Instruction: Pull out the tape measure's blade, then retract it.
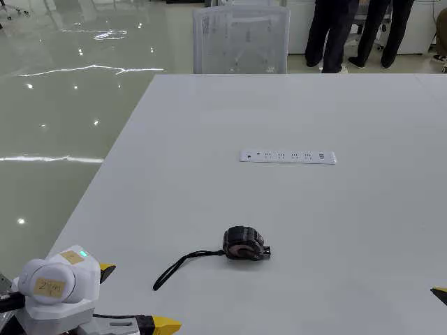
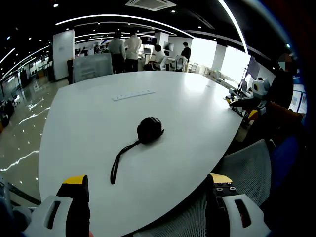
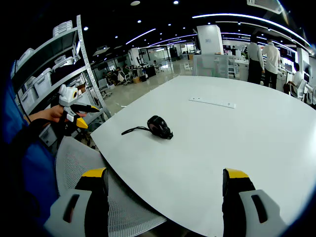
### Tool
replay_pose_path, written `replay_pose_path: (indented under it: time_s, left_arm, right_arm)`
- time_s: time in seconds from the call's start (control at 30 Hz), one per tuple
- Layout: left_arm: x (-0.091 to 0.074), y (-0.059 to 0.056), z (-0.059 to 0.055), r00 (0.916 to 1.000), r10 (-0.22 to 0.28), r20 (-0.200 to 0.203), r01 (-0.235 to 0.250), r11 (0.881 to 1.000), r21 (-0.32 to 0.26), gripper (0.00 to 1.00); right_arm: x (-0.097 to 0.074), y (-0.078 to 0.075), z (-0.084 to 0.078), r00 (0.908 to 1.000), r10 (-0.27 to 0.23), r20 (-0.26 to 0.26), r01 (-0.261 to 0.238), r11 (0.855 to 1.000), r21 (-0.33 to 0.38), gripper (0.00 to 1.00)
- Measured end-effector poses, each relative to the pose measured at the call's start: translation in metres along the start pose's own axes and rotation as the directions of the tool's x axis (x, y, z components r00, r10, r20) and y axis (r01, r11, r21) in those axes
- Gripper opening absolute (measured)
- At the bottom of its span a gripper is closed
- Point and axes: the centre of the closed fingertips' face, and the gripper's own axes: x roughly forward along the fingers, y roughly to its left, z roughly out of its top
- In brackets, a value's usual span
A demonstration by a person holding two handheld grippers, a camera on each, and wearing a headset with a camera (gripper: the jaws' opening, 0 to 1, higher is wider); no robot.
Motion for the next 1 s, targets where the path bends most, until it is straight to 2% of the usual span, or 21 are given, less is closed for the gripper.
replay_pose_path:
  time_s: [0.33,0.47,1.0]
  left_arm:
    - [0.0003,0.001,0.0023,0.9999,0.003,0.012,-0.003,1.0,-0.009,0.96]
    - [0.0023,0.0,-0.0001,1.0,0.001,-0.001,-0.001,1.0,0.0,0.95]
    - [0.004,-0.0017,0.0021,1.0,-0.003,0.005,0.003,1.0,-0.001,0.95]
  right_arm:
    - [0.0013,0.0013,-0.0018,1.0,0.003,-0.008,-0.003,1.0,0.004,0.92]
    - [0.001,0.0002,0.0,1.0,-0.001,0.0,0.001,1.0,0.006,0.92]
    - [-0.0015,-0.0003,-0.0022,1.0,-0.005,-0.003,0.005,1.0,0.005,0.91]
